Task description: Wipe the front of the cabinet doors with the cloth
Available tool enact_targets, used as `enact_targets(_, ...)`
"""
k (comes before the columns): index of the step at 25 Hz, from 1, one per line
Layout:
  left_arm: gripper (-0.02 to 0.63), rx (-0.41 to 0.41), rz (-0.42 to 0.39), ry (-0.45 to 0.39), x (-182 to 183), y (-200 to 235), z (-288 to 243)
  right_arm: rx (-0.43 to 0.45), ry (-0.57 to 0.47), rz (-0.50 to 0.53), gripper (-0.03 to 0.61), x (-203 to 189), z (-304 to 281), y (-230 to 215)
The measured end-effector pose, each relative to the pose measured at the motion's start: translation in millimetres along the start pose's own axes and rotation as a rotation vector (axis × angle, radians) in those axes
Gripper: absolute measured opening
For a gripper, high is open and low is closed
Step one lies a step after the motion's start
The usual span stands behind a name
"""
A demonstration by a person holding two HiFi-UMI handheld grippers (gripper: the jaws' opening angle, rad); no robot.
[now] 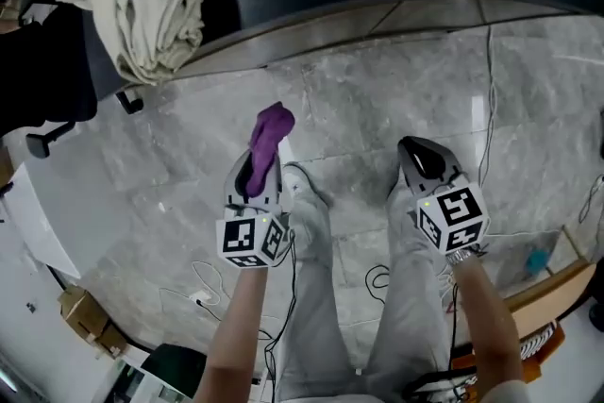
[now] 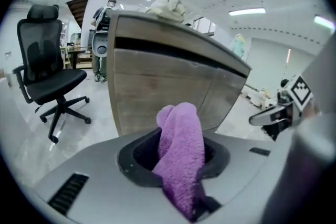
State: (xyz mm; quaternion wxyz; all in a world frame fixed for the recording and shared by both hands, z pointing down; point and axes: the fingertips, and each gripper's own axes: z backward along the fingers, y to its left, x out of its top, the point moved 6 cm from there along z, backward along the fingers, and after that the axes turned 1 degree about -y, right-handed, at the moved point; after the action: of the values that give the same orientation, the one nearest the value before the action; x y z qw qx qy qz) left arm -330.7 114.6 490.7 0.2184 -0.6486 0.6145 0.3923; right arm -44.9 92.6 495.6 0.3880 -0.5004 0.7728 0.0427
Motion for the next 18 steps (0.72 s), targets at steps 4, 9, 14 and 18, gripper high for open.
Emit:
enact_targets(4,0.11,-0.214,0.035,-0.041,57,-63,50,0.06,-0.033,0.084,0.035,45,63,11)
enact_targets(9,0.11,-0.326,-0.038,-0.179,168,-110,142,0.168,-0.162,0.172,0.035,119,184,56)
enact_targets(14,0.11,-0.344,-0.094,-0.381,278,-127,210,0.131,-0.339,0.285,0.035,202,284,80)
enact_targets(18,0.11,-0.336,-0.116,-0.452,317,-145,276,0.089,-0.418,0.303,0.035,231,359,111)
